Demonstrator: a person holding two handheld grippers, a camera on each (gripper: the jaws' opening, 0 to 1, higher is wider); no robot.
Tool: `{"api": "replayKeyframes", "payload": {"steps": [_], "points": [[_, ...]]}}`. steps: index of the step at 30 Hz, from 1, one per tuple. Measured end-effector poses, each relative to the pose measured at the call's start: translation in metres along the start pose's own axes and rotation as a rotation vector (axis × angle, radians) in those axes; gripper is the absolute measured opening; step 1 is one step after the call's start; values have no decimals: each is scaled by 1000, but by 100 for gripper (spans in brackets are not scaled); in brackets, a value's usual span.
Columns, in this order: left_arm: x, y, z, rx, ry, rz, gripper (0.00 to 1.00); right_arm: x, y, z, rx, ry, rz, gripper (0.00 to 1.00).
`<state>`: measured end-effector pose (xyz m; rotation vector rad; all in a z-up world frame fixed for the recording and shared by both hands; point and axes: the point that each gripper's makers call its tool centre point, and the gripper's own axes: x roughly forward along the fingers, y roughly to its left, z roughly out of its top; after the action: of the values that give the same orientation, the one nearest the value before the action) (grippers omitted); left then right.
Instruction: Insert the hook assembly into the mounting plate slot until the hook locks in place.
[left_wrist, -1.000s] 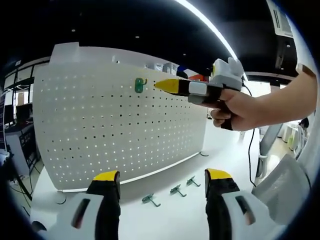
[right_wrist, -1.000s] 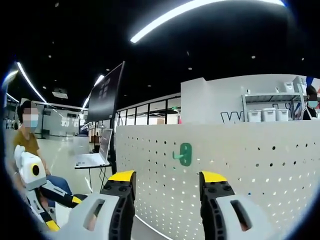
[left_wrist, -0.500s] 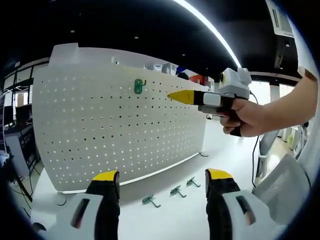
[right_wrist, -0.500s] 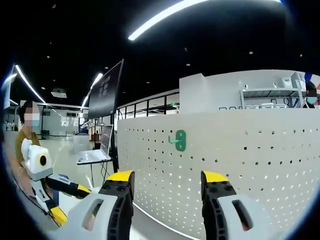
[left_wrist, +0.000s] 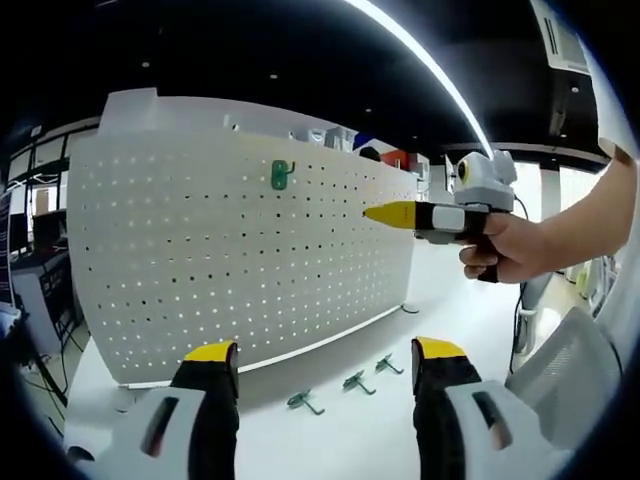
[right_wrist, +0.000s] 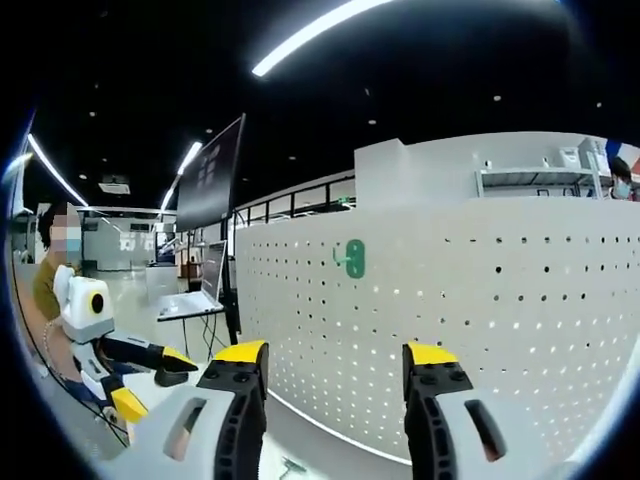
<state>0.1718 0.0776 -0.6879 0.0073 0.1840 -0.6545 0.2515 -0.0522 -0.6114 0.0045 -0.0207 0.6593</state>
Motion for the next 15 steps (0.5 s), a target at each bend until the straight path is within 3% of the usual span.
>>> {"api": "replayKeyframes", "payload": {"steps": [15], "points": [[0, -3, 0, 3, 3, -8, 73, -30, -6, -18, 15, 34, -15, 54]]}}
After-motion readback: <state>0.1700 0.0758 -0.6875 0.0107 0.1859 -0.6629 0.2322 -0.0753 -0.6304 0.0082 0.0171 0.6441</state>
